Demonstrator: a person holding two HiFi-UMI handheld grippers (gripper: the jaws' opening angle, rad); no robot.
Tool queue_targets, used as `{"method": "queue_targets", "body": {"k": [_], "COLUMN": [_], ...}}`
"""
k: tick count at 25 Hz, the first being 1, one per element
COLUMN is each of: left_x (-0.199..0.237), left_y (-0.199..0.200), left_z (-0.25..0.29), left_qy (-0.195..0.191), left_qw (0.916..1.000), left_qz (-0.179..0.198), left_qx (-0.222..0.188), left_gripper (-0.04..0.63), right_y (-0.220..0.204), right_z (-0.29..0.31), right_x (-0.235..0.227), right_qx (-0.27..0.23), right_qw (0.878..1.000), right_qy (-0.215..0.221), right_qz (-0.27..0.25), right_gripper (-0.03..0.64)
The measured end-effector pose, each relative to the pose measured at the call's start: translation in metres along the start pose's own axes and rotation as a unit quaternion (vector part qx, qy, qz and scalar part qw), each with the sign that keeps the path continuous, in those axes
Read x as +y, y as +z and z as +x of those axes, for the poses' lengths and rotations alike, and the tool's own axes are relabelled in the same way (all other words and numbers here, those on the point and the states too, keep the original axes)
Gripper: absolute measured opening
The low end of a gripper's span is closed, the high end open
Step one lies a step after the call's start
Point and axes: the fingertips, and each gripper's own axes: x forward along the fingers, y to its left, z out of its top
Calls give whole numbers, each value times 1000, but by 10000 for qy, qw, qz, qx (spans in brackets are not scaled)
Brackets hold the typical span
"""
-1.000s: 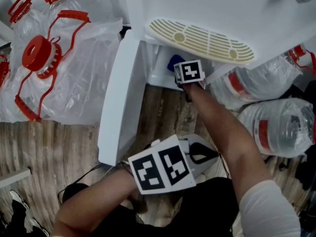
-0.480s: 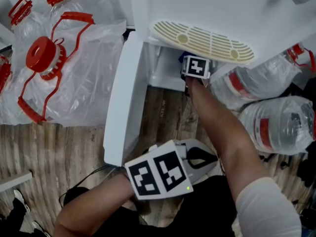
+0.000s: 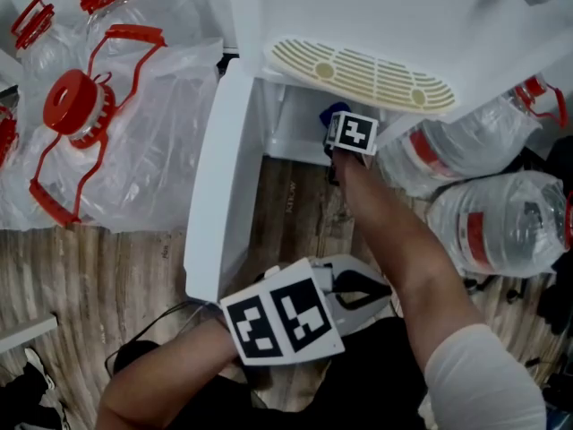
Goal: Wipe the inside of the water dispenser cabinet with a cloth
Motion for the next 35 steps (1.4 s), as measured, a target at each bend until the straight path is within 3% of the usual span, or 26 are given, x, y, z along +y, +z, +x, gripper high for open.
{"method": "queue_targets", "body": {"k": [9,13,21,26,35], "left_x": [-3,-2,1,5,6], "left_y": [3,3,4,6,7], "left_z": [-3,-6,-7,-8,-7], "left_qy": [-7,21,106,167,168], "left_qw": [10000,10000,9999,9998,9998], "left_qz": [64,88,64,34,49], "left_qx": [-27,-28,-36,-63,-88], "left_gripper": [3,3,3,3,3], "right_y": [-23,-5,38,51,31], "right_z": [-19,-34,-33,-24,-41], "right_x": [15,36,101,130,149], "right_qx": [13,-398,-887,-1037,-1169], "right_qw": [9984,9943,9777,9662,9349], "right_qy": [547,877,1577,1716,2293], "right_qz": [-128,-453,-1069,-1621,-2446], "right_gripper": [84,84,84,84,84]}}
